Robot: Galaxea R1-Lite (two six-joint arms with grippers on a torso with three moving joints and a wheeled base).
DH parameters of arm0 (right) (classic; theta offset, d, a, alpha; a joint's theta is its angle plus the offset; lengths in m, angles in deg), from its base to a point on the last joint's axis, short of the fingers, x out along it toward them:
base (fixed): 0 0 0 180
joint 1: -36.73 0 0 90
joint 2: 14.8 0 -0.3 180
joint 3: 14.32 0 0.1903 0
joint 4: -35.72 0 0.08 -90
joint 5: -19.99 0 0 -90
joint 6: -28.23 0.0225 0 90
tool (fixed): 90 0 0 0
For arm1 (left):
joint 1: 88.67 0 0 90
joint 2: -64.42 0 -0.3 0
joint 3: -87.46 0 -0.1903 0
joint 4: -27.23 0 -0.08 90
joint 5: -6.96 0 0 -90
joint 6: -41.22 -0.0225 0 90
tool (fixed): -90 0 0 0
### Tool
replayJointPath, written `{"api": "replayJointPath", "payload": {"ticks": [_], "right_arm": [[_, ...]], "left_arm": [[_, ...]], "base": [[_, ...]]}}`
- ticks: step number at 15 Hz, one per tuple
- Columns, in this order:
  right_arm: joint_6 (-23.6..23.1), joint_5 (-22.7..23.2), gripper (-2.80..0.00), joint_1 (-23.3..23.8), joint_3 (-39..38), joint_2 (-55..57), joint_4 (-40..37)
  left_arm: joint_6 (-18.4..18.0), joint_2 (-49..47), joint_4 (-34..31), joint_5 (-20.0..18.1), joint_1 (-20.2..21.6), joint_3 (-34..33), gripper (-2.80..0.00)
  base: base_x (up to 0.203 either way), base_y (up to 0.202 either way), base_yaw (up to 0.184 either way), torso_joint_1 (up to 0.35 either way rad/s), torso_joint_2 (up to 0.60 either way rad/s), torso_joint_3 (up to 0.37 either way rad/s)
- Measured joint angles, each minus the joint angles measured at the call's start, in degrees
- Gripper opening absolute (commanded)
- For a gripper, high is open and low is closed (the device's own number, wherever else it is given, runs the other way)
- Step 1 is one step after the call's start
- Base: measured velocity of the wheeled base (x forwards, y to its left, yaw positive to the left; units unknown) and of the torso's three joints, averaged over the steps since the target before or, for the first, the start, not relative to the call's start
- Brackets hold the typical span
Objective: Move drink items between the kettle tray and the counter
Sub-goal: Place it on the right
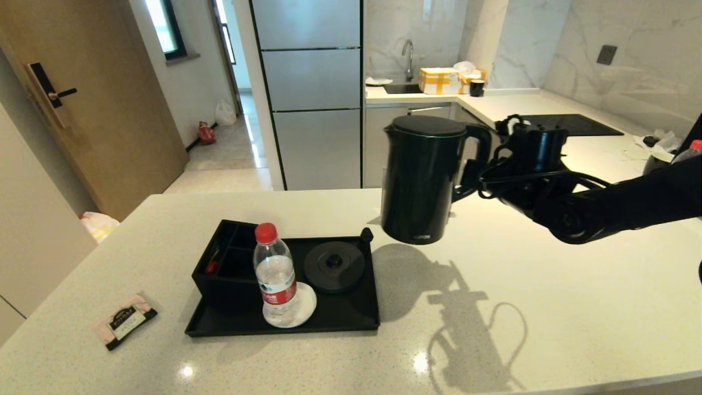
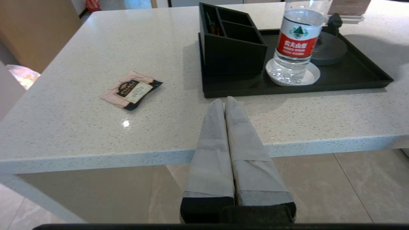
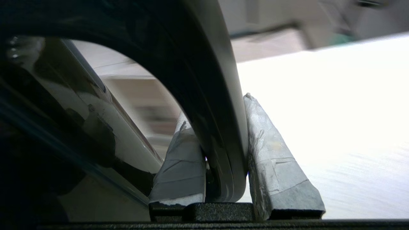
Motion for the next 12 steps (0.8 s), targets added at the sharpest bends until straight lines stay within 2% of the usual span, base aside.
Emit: {"api": "replayJointPath", "payload": {"ticks": [4,8,12], "right_arm": [[-3.9,0.5,-2.8,5.3,-8.2,-0.4,9.3],[-6.4,0.4,-2.8,7.8,-9.8,3.1,14.2],[-6.4,0.9,-2.8,8.1,-10.4,6.2,14.5]], "left_arm": [[0.0,0.0,0.0,0.0,0.0,0.0,-2.8],[0.0,0.0,0.0,0.0,0.0,0.0,-2.8],[0.0,0.0,0.0,0.0,0.0,0.0,-2.8]], "base": [[0.0,0.0,0.0,0.0,0.0,0.0],[0.0,0.0,0.0,0.0,0.0,0.0],[0.0,0.0,0.0,0.0,0.0,0.0]]}}
